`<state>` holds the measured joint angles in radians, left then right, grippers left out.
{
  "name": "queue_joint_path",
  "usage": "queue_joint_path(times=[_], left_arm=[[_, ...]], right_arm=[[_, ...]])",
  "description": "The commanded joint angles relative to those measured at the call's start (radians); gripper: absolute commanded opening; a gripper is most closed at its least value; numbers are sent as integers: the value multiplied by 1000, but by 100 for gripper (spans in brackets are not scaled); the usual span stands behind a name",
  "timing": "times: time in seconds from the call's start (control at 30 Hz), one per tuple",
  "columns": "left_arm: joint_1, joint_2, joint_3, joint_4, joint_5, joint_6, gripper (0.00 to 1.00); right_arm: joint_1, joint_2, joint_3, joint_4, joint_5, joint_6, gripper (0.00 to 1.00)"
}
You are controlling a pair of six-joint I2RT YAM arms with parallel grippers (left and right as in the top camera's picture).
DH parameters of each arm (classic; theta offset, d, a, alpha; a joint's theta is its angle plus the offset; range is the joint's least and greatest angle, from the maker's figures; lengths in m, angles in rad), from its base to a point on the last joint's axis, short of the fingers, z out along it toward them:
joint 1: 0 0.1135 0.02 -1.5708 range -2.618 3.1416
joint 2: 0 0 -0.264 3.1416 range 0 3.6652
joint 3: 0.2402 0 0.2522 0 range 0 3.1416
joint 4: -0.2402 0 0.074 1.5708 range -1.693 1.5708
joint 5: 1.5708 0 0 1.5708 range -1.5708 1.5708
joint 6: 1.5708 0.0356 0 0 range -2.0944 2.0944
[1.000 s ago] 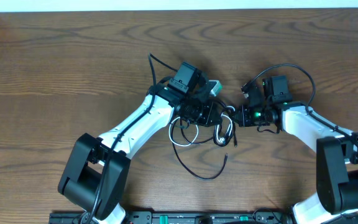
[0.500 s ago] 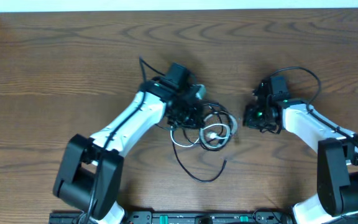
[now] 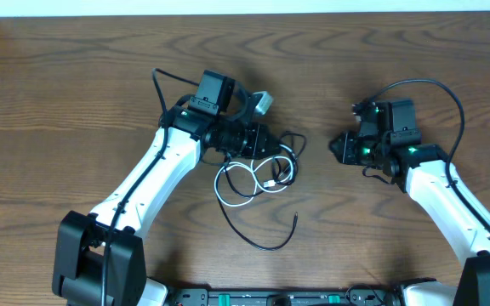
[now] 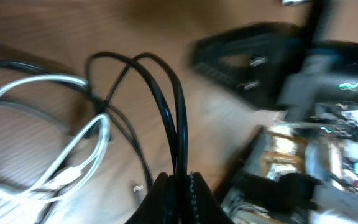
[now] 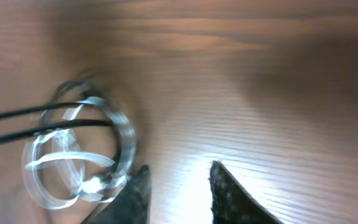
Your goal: Untangle cables
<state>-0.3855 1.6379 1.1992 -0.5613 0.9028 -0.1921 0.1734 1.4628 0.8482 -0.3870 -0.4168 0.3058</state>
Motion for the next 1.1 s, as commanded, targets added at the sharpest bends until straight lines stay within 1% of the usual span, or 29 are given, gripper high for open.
queue_joint_path(times=[0.0,0.07,0.13,0.2,0.23,0.3,0.33,0.37,0.4,0.47,0.53,0.6,0.63,0.67,0.73,0.77,0.8,0.87,0.9,0.97,1.07], left_arm=[[3,-26,-4,38,258,23,8],[3,-26,-4,45,296,23,8],[3,-26,-4,51,341,23,8],[3,-26,-4,56,410,23,8],[3,-26,-4,60,444,24,8],[3,-26,-4,64,491,24,8],[3,-26,-4,64,495,24,8],[3,-26,-4,63,491,24,8],[3,-26,-4,63,475,25,8],[3,-26,-4,48,364,28,8],[3,-26,-4,16,201,27,8],[3,-26,-4,-32,-12,27,8],[3,-26,-4,-72,-169,26,8],[3,-26,-4,-94,-242,27,8],[3,-26,-4,-130,-327,27,8],[3,-26,-4,-149,-348,27,16],[3,-26,-4,-155,-351,27,29],[3,-26,-4,-159,-355,27,46],[3,-26,-4,-159,-361,27,56],[3,-26,-4,-160,-391,27,64],[3,-24,-4,-161,-438,27,64]], right_arm=[[6,6,2,2,-256,-89,35],[18,10,1,2,-254,-111,40],[30,16,1,8,-236,-121,47],[42,24,1,19,-172,-120,47],[47,28,0,27,-130,-120,43],[57,43,0,43,-23,-119,28],[62,53,0,48,31,-110,11],[64,60,0,48,71,-89,1],[65,67,0,45,109,-58,1],[65,78,0,18,171,-11,1],[63,79,0,-22,232,15,1],[60,78,1,-72,309,45,1],[59,78,1,-123,393,72,1],[58,78,1,-157,452,93,1],[56,78,1,-216,545,127,1],[56,78,1,-242,584,143,1],[56,75,1,-241,581,142,1],[56,66,3,-240,556,121,1],[56,58,3,-241,547,112,1],[56,32,3,-244,544,111,1],[47,-23,3,-245,545,115,1]])
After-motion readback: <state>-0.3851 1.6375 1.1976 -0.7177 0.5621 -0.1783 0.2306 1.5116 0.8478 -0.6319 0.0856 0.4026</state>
